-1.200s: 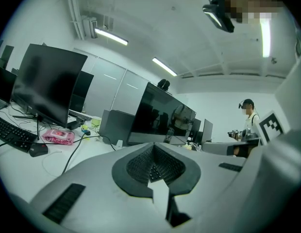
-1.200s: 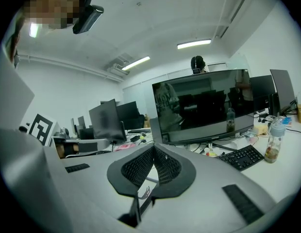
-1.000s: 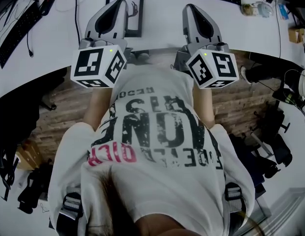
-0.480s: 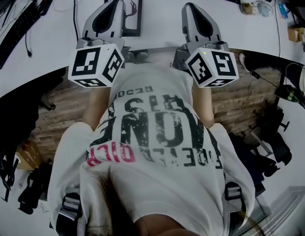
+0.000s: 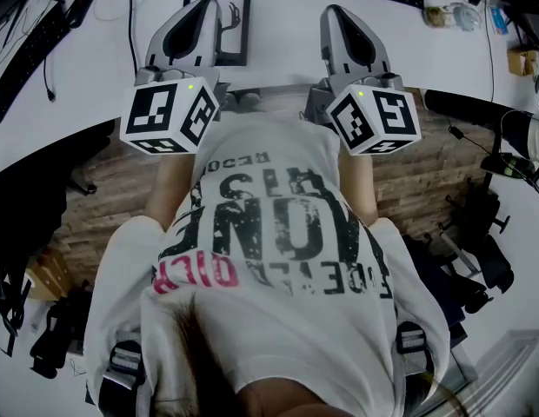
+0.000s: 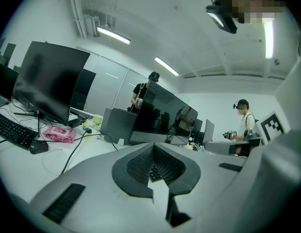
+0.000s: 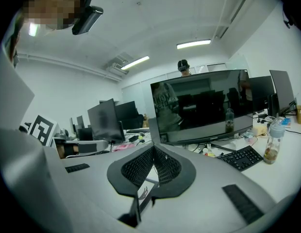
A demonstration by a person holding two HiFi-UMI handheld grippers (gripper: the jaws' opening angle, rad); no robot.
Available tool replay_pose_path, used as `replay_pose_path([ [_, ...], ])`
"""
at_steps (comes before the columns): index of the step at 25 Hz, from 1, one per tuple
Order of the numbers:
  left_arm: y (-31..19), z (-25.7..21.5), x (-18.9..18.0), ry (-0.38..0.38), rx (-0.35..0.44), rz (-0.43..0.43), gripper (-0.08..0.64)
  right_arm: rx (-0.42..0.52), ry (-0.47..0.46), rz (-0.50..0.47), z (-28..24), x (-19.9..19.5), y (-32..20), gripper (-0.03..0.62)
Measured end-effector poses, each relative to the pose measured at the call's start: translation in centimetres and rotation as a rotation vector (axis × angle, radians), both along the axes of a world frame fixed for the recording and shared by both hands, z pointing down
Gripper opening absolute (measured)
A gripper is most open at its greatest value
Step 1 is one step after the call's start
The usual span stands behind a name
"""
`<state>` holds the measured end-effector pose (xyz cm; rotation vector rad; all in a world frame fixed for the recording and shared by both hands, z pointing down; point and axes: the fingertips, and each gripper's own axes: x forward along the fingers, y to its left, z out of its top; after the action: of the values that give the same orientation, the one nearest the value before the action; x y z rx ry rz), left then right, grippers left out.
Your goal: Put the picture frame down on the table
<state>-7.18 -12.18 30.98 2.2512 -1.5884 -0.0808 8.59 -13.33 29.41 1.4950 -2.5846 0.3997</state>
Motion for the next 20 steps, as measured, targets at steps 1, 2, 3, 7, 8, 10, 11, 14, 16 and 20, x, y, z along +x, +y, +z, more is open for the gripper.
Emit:
replay_pose_path([
  [1,-0.02,0.06,-0.02,0.001,-0.002,0.000,0.003,-0.001,0.000,-0.001,0.02,-0.04,0.00,0.000],
  [2,-0.02,0.12,-0.03,0.002,-0.004,0.000,0.003,-0.001,0.000,-0.001,0.04,-0.06,-0.01,0.000],
  [3,-0.02,0.18,-0.02,0.002,-0.007,0.000,0.003,-0.003,0.000,-0.001,0.07,-0.06,-0.01,0.000],
  [7,-0.04,0.37,0.07,0.005,-0.012,0.001,0.003,-0.005,0.001,0.001,0.16,0.04,-0.09,0.000],
  [8,-0.06,0.40,0.07,0.005,-0.014,0.001,0.003,-0.005,0.001,0.001,0.16,0.05,-0.11,0.000],
  [10,-0.16,0.40,0.09,0.006,-0.014,0.002,0.003,-0.006,0.000,0.001,0.12,0.06,-0.16,0.000],
  [11,-0.22,0.37,0.10,0.007,-0.014,0.003,0.002,-0.006,0.000,0.001,0.10,0.07,-0.19,0.000],
  [14,-0.38,0.34,0.17,0.007,-0.015,0.006,0.003,-0.007,-0.002,0.002,0.12,0.05,-0.27,0.000],
  [16,-0.49,0.45,0.22,0.006,-0.017,0.008,0.003,-0.009,-0.004,0.002,0.22,0.05,-0.35,0.000],
  [20,-0.78,0.65,0.29,0.006,-0.021,0.008,0.003,-0.014,-0.002,0.002,0.45,0.19,-0.62,0.000],
])
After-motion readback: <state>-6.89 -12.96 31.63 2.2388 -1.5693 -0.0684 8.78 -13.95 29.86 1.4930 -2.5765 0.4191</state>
